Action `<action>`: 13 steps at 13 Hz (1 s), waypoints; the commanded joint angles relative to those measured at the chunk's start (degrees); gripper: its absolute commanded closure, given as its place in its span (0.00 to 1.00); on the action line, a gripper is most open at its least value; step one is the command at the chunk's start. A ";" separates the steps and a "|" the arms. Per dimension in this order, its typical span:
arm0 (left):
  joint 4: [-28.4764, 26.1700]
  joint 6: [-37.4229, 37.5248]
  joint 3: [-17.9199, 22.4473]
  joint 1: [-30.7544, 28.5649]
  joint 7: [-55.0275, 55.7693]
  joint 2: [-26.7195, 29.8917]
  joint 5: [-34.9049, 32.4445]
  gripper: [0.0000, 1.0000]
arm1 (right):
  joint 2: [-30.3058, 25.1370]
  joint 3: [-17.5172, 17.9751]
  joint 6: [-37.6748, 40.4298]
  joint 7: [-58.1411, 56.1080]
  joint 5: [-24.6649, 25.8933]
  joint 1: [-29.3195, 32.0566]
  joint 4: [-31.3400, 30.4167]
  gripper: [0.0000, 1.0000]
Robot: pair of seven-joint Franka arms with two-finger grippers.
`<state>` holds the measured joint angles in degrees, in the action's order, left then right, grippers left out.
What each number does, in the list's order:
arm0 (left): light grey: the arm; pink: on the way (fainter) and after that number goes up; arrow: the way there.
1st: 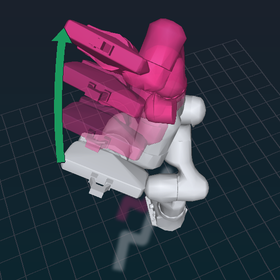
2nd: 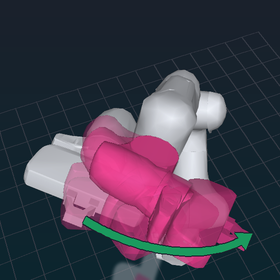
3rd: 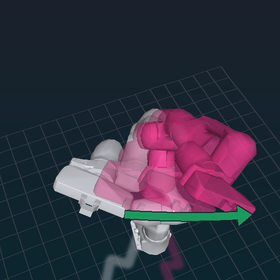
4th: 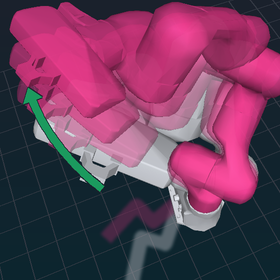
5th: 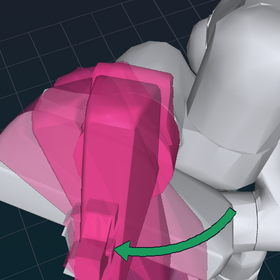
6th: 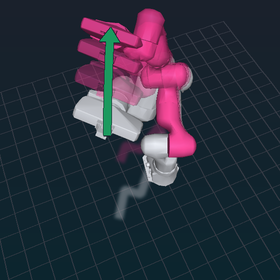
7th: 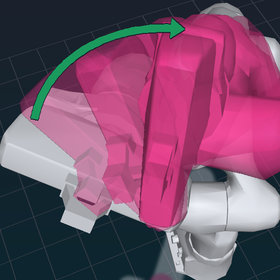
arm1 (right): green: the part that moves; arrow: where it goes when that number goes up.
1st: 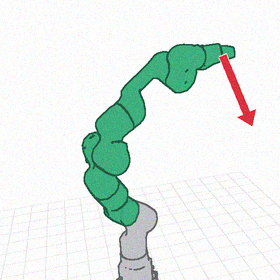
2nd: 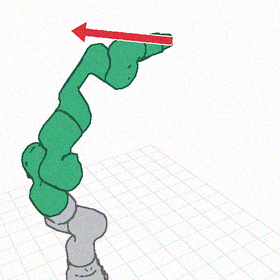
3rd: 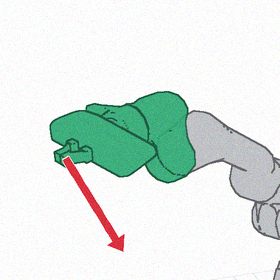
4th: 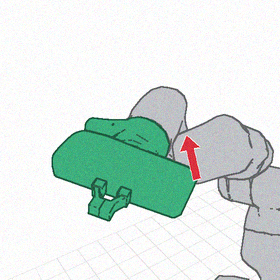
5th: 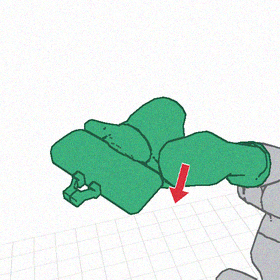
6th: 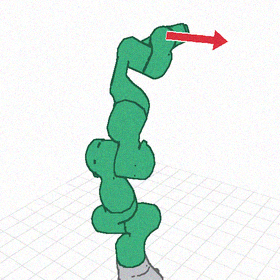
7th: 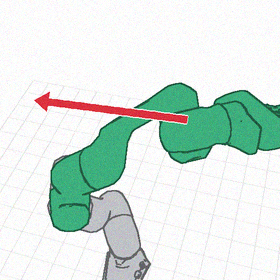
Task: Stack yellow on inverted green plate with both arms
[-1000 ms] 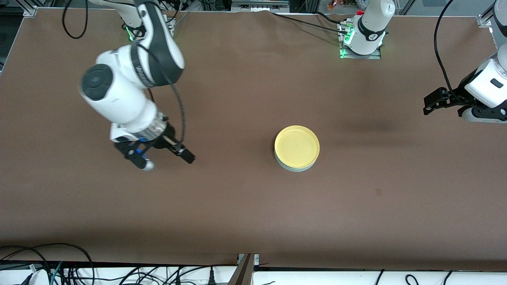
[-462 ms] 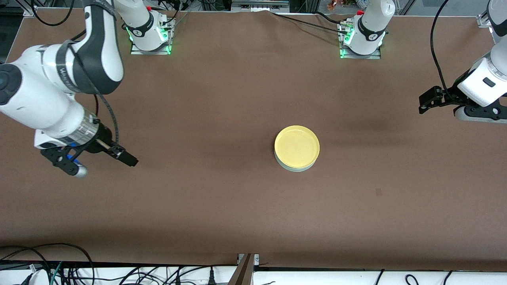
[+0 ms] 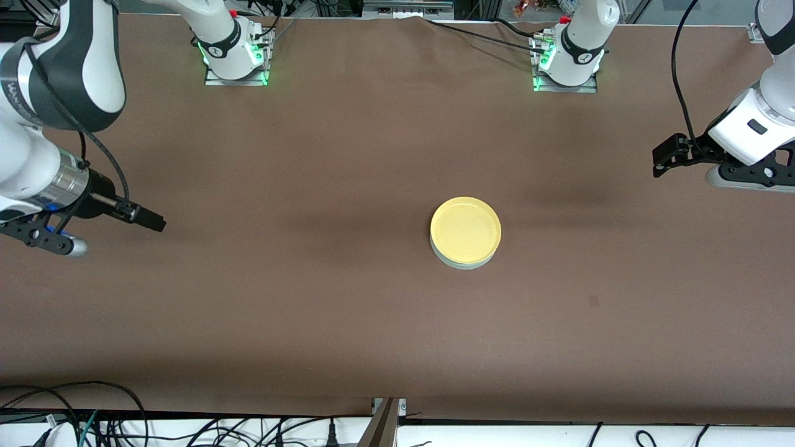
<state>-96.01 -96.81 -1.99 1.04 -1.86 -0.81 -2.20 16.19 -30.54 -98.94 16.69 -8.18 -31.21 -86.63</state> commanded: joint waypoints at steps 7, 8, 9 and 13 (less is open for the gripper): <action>-0.49 0.84 -0.03 -0.16 -1.13 1.17 -1.49 0.00 | -19.78 29.75 -0.73 -13.78 7.75 28.74 -20.59 0.00; -0.49 0.84 -0.03 -0.25 -1.13 1.17 -1.50 0.00 | -19.79 29.84 -0.03 -13.87 7.48 28.74 -20.34 0.00; -0.49 0.84 -0.03 -0.16 -1.13 1.17 -1.50 0.00 | -19.44 29.92 1.28 -13.26 7.39 28.14 -19.47 0.00; -0.40 0.84 -0.56 0.19 -1.56 1.17 -3.52 0.00 | -19.52 29.93 3.74 -13.26 7.30 27.34 -17.17 0.00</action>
<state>-96.01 -96.61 -2.19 1.00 -2.30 -0.77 -4.19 -2.37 -0.69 -97.11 3.85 -0.07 -4.01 -104.46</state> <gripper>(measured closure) 0.000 0.000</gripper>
